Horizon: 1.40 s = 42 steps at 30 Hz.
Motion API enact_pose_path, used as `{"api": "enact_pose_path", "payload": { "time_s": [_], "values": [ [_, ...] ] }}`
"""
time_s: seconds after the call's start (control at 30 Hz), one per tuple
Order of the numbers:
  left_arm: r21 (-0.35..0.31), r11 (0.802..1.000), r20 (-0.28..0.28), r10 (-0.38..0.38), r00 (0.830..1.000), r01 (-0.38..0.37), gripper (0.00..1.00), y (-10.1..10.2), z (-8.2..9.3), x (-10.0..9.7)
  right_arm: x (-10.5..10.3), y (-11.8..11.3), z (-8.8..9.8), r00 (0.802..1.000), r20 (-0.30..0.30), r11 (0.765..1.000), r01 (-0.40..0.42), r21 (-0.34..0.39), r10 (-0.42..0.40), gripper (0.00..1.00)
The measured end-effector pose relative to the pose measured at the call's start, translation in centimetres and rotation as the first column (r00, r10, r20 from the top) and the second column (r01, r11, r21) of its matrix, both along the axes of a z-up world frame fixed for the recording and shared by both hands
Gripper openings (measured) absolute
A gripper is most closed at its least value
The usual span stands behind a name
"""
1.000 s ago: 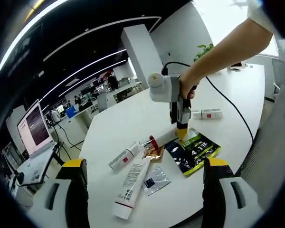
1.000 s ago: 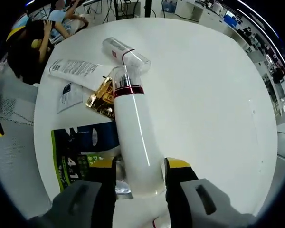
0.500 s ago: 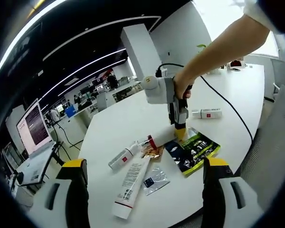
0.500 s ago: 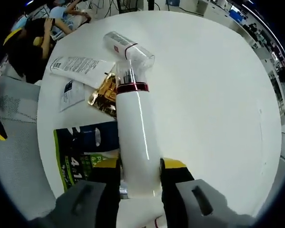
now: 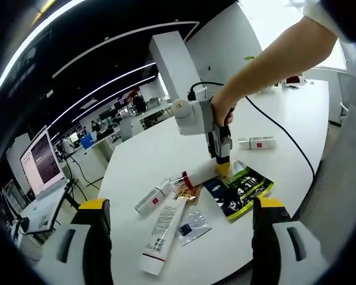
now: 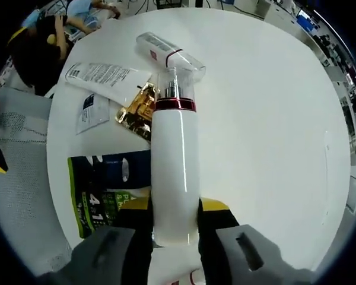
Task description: Arrange the skincare products in the storage area until every visible bottle or jar stands upright without overlapping.
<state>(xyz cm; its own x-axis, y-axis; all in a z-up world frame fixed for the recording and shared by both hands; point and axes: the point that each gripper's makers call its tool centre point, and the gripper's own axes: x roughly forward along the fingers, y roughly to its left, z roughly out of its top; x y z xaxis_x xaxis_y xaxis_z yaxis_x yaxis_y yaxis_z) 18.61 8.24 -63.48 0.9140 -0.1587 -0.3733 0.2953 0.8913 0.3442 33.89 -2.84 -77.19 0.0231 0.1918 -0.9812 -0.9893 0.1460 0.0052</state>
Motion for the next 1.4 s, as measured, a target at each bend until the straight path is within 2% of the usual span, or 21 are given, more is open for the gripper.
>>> {"api": "enact_pose_path", "payload": {
  "time_s": [0.37, 0.4, 0.5, 0.6, 0.67, 0.7, 0.77, 0.83, 0.93, 1.03, 1.07, 1.17, 1.27, 1.37, 1.4],
  "values": [
    [-0.071, 0.997, -0.017, -0.025, 1.0, 0.024, 0.95, -0.3, 0.2, -0.1, -0.2, 0.0, 0.2, 1.0, 0.0, 0.999, 0.013, 0.035, -0.013, 0.28],
    [-0.096, 0.995, -0.018, -0.028, 0.999, 0.026, 0.96, -0.4, 0.3, -0.1, -0.3, 0.0, 0.3, 1.0, -0.011, 0.999, 0.023, 0.043, -0.022, 0.28],
    [-0.093, 0.996, -0.015, -0.02, 1.0, 0.019, 0.96, -0.3, 0.4, 0.2, -1.0, 0.0, 0.4, 0.994, -0.082, 0.994, 0.079, 0.074, -0.073, 0.27],
    [-0.134, 0.991, -0.019, -0.021, 1.0, 0.018, 0.96, -0.3, 0.6, 0.5, -1.3, -0.2, 0.5, 0.986, -0.128, 0.989, 0.119, 0.084, -0.108, 0.27],
    [-0.135, 0.991, -0.016, -0.024, 1.0, 0.022, 0.96, -0.4, 0.6, 0.6, -1.0, -0.4, 0.4, 0.981, -0.138, 0.985, 0.15, 0.088, -0.137, 0.27],
    [-0.123, 0.992, -0.02, -0.034, 0.999, 0.031, 0.96, -0.5, 0.4, 0.8, -1.3, -0.5, 0.4, 0.977, -0.147, 0.982, 0.166, 0.09, -0.152, 0.27],
    [-0.143, 0.988, -0.039, -0.06, 0.997, 0.054, 0.96, -1.0, 0.1, 0.9, -2.2, -0.8, 0.6, 0.971, -0.166, 0.977, 0.19, 0.094, -0.173, 0.27],
    [-0.183, 0.981, -0.044, -0.077, 0.996, 0.068, 0.95, -1.3, 0.0, 1.1, -2.3, -1.0, 0.7, 0.971, -0.155, 0.975, 0.197, 0.106, -0.179, 0.27],
    [-0.17, 0.983, -0.054, -0.084, 0.995, 0.074, 0.93, -1.3, -0.2, 1.2, -2.4, -1.3, 1.0, 0.963, -0.158, 0.962, 0.238, 0.135, -0.216, 0.27],
    [-0.178, 0.98, -0.062, -0.096, 0.993, 0.084, 0.93, -1.4, -0.1, 1.4, -2.7, -1.9, 1.3, 0.966, -0.141, 0.959, 0.237, 0.156, -0.216, 0.27],
    [-0.199, 0.975, -0.066, -0.111, 0.992, 0.096, 0.93, -1.6, -0.1, 1.5, -2.8, -1.9, 1.3, 0.961, -0.155, 0.952, 0.255, 0.167, -0.23, 0.27],
    [-0.209, 0.971, -0.068, -0.131, 0.989, 0.114, 0.93, -1.8, 0.3, 1.8, -4.0, -1.8, 1.5, 0.919, -0.256, 0.915, 0.353, 0.197, -0.3, 0.26],
    [-0.197, 0.969, -0.067, -0.167, 0.984, 0.151, 0.93, -2.3, 0.6, 2.9, -4.8, -2.3, 1.2, 0.901, -0.285, 0.895, 0.392, 0.215, -0.326, 0.26],
    [-0.206, 0.961, -0.086, -0.206, 0.975, 0.185, 0.91, -3.0, 0.8, 3.1, -4.7, -2.0, 1.4, 0.863, -0.323, 0.836, 0.477, 0.271, -0.388, 0.27],
    [-0.18, 0.962, -0.088, -0.222, 0.971, 0.204, 0.91, -3.2, 0.9, 3.0, -5.0, -2.0, 1.7, 0.837, -0.353, 0.808, 0.52, 0.278, -0.418, 0.27]
  ]
}}
